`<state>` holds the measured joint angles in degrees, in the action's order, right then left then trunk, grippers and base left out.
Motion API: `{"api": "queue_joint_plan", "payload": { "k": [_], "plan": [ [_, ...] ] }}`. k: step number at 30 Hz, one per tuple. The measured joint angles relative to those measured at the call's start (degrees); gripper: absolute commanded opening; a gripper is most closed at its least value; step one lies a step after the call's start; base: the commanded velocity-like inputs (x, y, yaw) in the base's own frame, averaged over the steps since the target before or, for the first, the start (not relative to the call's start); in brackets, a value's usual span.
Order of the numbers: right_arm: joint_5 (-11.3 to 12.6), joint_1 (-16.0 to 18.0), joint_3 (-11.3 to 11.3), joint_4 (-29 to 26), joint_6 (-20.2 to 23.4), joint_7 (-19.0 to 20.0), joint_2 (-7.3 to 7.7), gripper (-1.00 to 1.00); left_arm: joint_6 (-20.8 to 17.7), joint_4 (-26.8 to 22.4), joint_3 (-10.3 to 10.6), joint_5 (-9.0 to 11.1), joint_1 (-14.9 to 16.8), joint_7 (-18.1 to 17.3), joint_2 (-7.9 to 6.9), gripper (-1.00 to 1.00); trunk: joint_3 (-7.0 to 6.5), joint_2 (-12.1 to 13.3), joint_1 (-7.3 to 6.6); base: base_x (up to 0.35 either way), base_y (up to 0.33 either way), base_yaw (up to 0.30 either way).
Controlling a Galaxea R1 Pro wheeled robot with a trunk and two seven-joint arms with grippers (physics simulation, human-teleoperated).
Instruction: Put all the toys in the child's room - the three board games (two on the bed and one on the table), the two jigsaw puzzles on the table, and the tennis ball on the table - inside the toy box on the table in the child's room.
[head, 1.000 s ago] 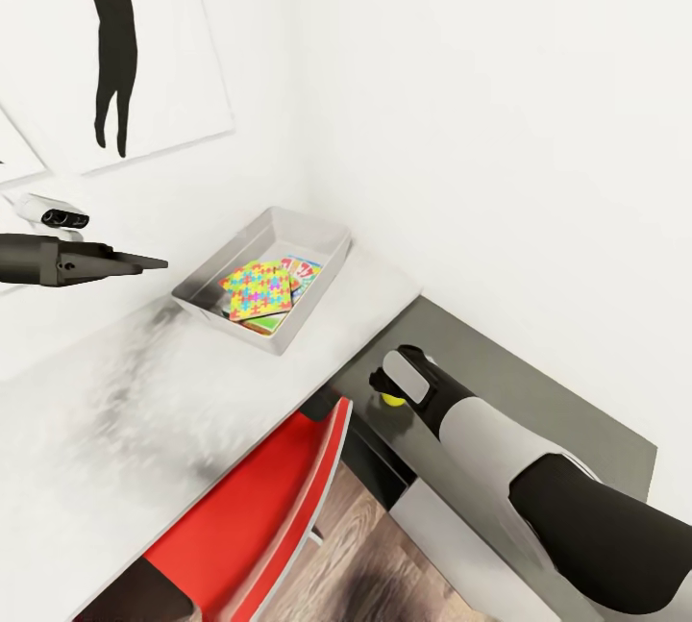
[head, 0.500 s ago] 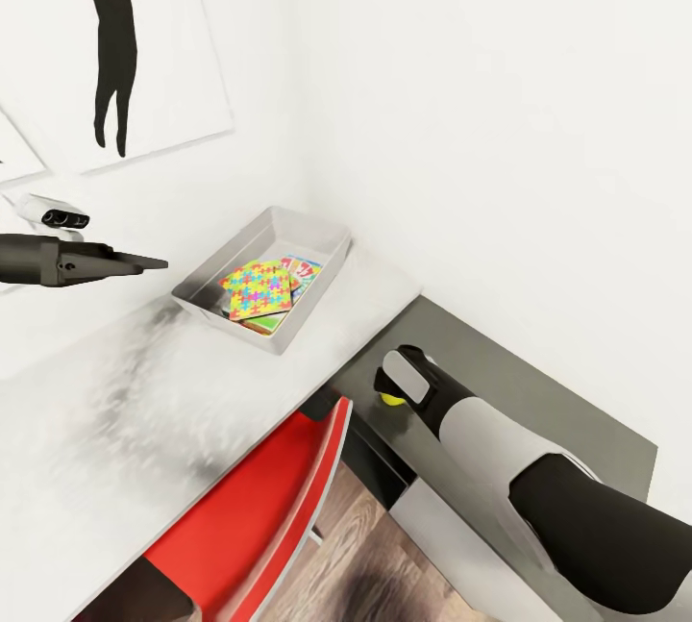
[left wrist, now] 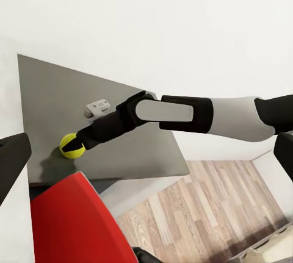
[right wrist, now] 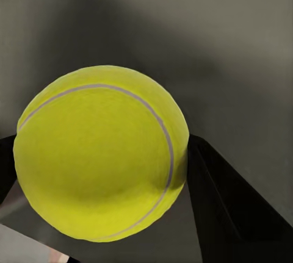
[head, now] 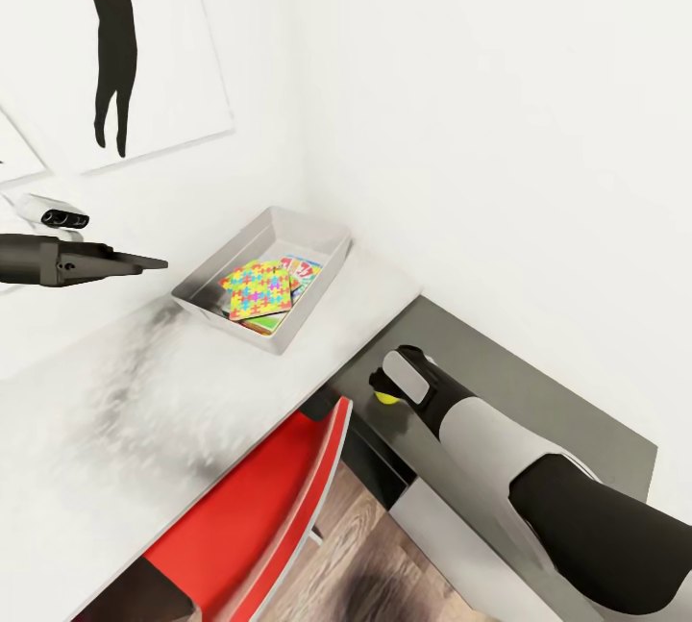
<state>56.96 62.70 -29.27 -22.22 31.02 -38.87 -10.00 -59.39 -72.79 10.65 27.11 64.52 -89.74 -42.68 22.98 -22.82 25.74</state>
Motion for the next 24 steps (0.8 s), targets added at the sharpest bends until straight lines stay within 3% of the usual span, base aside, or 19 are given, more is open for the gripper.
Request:
{"api": "queue_joint_plan", "payload": {
  "k": [18,24],
  "plan": [
    [0.35,-0.02,0.09,-0.97,-0.01,-0.01,0.00,-1.00,0.00,0.00,0.09,-0.08,0.01,0.00,-0.09,1.00,-1.45,0.01,0.00,0.000,0.000,-0.063],
    [0.37,-0.02,0.55,-7.23,0.86,-0.48,0.00,-1.00,0.00,0.38,0.09,0.07,-0.07,0.01,-1.39,1.00,-1.99,0.00,0.00,0.000,0.000,-0.084]
  ]
}}
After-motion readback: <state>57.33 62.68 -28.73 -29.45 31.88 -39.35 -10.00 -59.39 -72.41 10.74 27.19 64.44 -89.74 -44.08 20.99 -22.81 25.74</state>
